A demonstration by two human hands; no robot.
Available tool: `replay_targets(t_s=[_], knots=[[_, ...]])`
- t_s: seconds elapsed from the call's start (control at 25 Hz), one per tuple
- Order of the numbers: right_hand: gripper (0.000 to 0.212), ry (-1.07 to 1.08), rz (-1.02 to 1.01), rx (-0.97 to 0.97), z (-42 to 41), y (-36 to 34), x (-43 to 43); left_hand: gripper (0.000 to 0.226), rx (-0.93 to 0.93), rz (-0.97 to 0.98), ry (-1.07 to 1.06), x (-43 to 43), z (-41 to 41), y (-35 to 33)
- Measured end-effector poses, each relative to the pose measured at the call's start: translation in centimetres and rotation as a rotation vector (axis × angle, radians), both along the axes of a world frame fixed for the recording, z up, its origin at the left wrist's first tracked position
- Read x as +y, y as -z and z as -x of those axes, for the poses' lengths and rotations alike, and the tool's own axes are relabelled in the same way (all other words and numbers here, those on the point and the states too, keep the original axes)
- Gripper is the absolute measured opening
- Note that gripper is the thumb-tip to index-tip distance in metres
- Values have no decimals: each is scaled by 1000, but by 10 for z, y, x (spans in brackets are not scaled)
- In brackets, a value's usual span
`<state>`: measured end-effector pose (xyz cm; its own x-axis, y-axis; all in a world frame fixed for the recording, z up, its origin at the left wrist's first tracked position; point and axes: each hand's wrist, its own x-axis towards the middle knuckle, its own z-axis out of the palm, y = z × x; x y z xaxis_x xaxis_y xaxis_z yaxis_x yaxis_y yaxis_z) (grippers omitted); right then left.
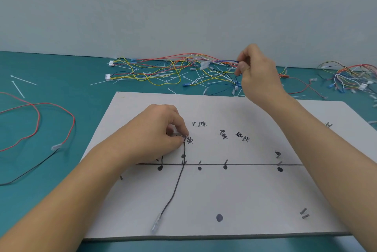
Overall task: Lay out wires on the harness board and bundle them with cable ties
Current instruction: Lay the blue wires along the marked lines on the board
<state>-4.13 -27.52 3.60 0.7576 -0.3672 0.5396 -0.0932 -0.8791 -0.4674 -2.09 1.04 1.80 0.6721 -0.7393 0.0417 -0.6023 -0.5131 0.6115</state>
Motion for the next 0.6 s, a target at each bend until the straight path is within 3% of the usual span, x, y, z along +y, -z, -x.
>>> replay_targets(t_s=[0.2, 0.4, 0.48, 0.6], knots=[[15, -121, -80, -192, -7, -11, 14, 13, -10, -9, 9, 1, 1, -1], [15, -151, 2, -324, -7, -28, 31, 12, -9, -14, 11, 1, 1, -1], [13, -142, -159, -199, -1, -28, 41, 11, 4, -13, 17, 3, 0, -2], [18, -141, -754, 22, 20, -20, 64, 12, -14, 61, -11, 7, -2, -3]])
